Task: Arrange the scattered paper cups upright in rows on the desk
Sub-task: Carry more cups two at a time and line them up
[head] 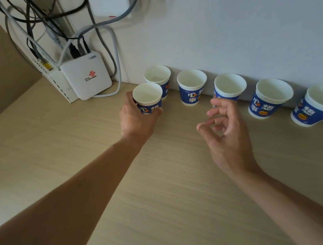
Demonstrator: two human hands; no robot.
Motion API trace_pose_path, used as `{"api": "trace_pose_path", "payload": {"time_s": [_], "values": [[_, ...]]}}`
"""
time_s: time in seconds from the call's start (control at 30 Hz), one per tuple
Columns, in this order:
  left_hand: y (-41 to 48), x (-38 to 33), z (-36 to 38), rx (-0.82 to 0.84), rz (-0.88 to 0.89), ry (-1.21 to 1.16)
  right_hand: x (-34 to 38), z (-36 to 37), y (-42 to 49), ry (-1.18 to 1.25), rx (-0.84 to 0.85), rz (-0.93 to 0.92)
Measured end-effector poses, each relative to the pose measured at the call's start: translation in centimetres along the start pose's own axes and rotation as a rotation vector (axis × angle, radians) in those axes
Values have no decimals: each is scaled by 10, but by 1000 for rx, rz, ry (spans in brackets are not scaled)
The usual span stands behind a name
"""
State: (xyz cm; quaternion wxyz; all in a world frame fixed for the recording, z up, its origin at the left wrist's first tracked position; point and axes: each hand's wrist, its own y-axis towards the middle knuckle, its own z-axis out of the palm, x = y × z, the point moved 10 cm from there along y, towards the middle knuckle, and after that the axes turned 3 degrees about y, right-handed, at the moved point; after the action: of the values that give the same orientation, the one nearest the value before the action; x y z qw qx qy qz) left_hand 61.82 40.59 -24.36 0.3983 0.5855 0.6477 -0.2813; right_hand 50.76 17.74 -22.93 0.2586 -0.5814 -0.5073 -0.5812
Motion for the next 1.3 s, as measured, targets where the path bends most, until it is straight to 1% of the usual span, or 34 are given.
{"api": "trace_pose_path", "payload": {"time_s": [0.27,0.33,0.43,0.5,0.63,0.8,0.87,1.03,1.17,1.3], "values": [[-5,2,0,4,-13,-12,-5,-7,1,-5,-8,22],[-11,7,-4,5,-44,-8,-5,-12,1,-10,-12,29],[-37,13,-20,-28,-119,12,-3,-25,-5,-1,-27,54],[-65,7,-35,-77,-134,8,0,-34,-13,8,-33,109],[-134,-30,-52,-65,-203,-52,21,-69,-34,40,-57,253],[-213,-114,-62,34,-228,-123,68,-128,-60,64,-78,383],[-244,-149,-65,68,-226,-137,89,-147,-74,90,-79,407],[-309,-224,-90,43,-203,-133,141,-194,-108,147,-74,443],[-352,-259,-110,-12,-217,-174,170,-221,-134,194,-49,455],[-392,-280,-125,-40,-258,-205,193,-246,-163,229,-31,448]]}}
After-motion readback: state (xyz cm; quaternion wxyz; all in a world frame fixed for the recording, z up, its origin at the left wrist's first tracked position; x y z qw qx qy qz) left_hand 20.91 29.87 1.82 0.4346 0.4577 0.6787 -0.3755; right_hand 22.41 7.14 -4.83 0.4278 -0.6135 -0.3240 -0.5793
